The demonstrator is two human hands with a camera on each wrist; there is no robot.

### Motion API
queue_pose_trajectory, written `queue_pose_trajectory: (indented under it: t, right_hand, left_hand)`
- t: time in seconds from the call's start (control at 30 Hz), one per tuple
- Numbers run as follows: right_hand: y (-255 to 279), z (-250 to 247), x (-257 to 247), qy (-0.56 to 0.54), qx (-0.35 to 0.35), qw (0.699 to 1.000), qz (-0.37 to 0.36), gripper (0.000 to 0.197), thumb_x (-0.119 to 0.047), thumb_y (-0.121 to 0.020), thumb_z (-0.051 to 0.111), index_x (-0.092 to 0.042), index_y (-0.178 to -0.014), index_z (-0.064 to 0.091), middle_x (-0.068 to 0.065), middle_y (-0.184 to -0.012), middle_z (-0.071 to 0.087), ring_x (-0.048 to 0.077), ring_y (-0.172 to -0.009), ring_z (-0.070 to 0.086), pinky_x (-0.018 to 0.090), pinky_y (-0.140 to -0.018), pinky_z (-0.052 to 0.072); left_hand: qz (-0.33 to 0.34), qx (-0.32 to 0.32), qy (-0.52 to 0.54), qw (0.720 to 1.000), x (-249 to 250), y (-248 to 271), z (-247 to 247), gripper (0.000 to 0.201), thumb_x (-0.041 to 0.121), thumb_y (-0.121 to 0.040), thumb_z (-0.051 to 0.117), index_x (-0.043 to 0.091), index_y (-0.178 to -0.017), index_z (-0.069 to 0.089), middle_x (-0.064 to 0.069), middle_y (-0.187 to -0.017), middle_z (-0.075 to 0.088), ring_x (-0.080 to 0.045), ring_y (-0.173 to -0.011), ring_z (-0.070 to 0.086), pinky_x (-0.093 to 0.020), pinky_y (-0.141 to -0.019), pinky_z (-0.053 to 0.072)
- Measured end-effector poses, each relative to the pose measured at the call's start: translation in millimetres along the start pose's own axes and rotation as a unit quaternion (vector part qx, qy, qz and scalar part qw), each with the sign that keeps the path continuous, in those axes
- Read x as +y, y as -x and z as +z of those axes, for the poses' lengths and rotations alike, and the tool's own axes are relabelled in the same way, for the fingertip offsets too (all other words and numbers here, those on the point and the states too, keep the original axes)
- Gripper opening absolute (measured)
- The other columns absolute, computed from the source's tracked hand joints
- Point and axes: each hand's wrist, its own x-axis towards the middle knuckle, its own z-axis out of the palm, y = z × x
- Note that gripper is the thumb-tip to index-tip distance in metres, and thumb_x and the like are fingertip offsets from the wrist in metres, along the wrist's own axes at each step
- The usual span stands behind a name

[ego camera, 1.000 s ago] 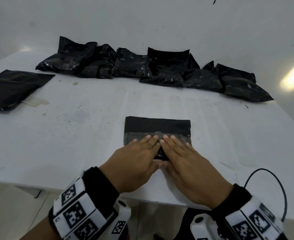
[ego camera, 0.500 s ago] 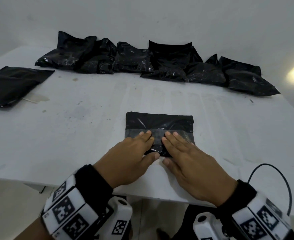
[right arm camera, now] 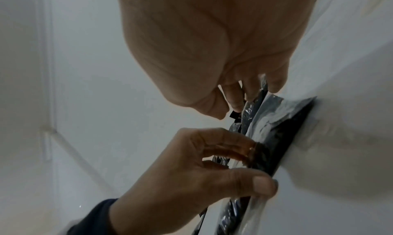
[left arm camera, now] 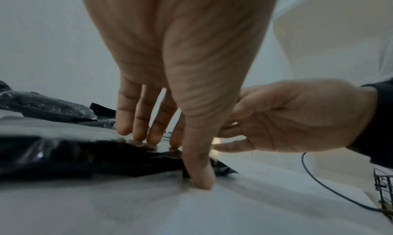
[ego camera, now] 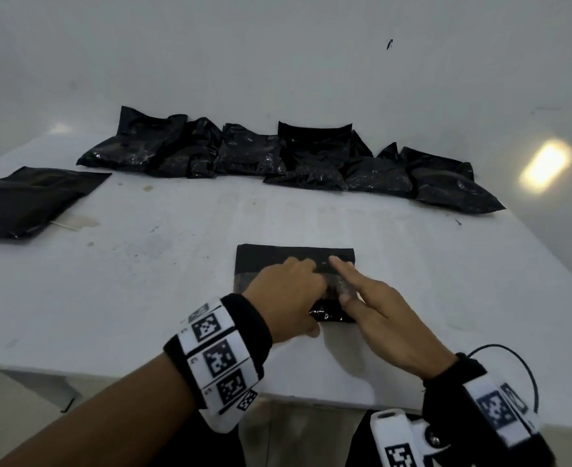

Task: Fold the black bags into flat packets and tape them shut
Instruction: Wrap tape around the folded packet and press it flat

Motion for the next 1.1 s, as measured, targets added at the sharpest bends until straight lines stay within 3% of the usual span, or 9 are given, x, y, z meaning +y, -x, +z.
queue_pose_trajectory:
  t: [0.17,0.3,0.47,0.57,0.63,0.77,0.9,1.0,1.1]
  right_hand:
    - [9.0,-14.5,5.6,0.001,0.092,0.996,-0.003,0.042,-0.018,-0.102,0.049,-0.038,-0.139,0.048,-0.031,-0.116,0.056,-0.027,-0.096,0.050,-0.001,-0.086,0.035]
    - [10.9,-17.1,6.1,-0.044,0.168,0.985,0.010,0.032,-0.021,-0.099,0.055,-0.031,-0.129,0.061,-0.021,-0.121,0.062,-0.006,-0.117,0.056,0.017,-0.098,0.043]
    - [1.4,-18.6,-1.7,-0.092,0.273,0.957,0.037,0.011,-0.022,-0.095,0.059,-0.025,-0.098,0.070,-0.009,-0.086,0.072,0.012,-0.091,0.067,0.038,-0.086,0.055]
    - [-4.6,-18.9,-13.0,-0.138,0.248,0.956,0.074,0.019,-0.027,-0.095,0.059,-0.015,-0.083,0.065,0.001,-0.072,0.068,0.019,-0.074,0.071,0.053,-0.076,0.058]
    - [-8.1,-18.4,-26.8,-0.167,0.173,0.961,0.133,0.032,-0.036,-0.097,0.056,-0.007,-0.086,0.065,0.005,-0.073,0.067,0.021,-0.073,0.072,0.050,-0.072,0.061]
    - [-21.4,-11.6,-50.6,-0.264,0.020,0.941,0.209,0.056,-0.059,-0.094,0.051,-0.006,-0.106,0.065,0.016,-0.094,0.072,0.032,-0.086,0.073,0.043,-0.073,0.062]
    - [-34.6,-3.1,-66.5,-0.477,-0.050,0.858,0.184,0.054,-0.052,-0.094,0.053,-0.005,-0.117,0.064,0.026,-0.115,0.068,0.039,-0.099,0.071,0.046,-0.084,0.059]
    - [-41.0,-3.1,-71.5,-0.601,-0.008,0.788,0.133,0.034,-0.022,-0.098,0.055,0.003,-0.122,0.060,0.026,-0.119,0.066,0.041,-0.107,0.067,0.046,-0.078,0.061]
    - [-43.8,-8.1,-69.5,-0.592,0.015,0.801,0.091,0.024,-0.006,-0.098,0.051,-0.002,-0.120,0.061,0.012,-0.100,0.074,0.025,-0.090,0.073,0.044,-0.072,0.062]
  left_hand:
    - [0.003,0.010,-0.068,0.998,4.3,-4.0,1.7,0.023,0.023,-0.097,0.054,0.011,-0.116,0.056,-0.009,-0.114,0.054,-0.028,-0.106,0.053,-0.033,-0.071,0.034]
    - [-0.024,0.083,-0.030,0.996,1.3,-4.0,-2.4,0.018,0.019,-0.098,0.041,0.014,-0.103,0.057,-0.008,-0.101,0.058,-0.030,-0.090,0.057,-0.037,-0.067,0.037]
    - [-0.080,0.289,0.182,0.936,-24.6,1.6,-24.2,0.023,0.022,-0.095,0.045,0.011,-0.083,0.061,-0.007,-0.069,0.060,-0.028,-0.063,0.052,-0.043,-0.061,0.043]
    - [-0.149,0.400,0.254,0.868,-47.7,6.7,-37.2,0.020,0.016,-0.094,0.056,0.013,-0.075,0.063,0.001,-0.062,0.060,-0.020,-0.058,0.051,-0.028,-0.055,0.038]
    - [-0.178,0.438,0.398,0.786,-60.6,10.6,-41.1,0.020,0.018,-0.095,0.057,0.015,-0.076,0.063,-0.003,-0.064,0.062,-0.023,-0.062,0.057,-0.032,-0.061,0.052]
    - [-0.166,0.385,0.721,0.552,-56.0,20.2,-49.4,0.018,0.003,-0.101,0.046,-0.004,-0.095,0.062,-0.015,-0.087,0.071,-0.027,-0.082,0.069,-0.038,-0.071,0.062]
    - [-0.114,0.319,0.832,0.438,-55.0,25.5,-46.8,0.034,-0.005,-0.098,0.040,-0.018,-0.129,0.045,-0.027,-0.118,0.066,-0.037,-0.105,0.068,-0.048,-0.082,0.059]
    - [-0.107,0.306,0.834,0.446,-61.3,29.6,-41.3,0.044,-0.017,-0.088,0.040,-0.009,-0.130,0.048,-0.029,-0.122,0.063,-0.039,-0.110,0.065,-0.048,-0.083,0.058]
    - [-0.092,0.269,0.811,0.511,-66.7,42.6,-42.2,0.051,-0.006,-0.072,0.054,-0.006,-0.123,0.056,-0.024,-0.106,0.063,-0.034,-0.098,0.066,-0.045,-0.083,0.058]
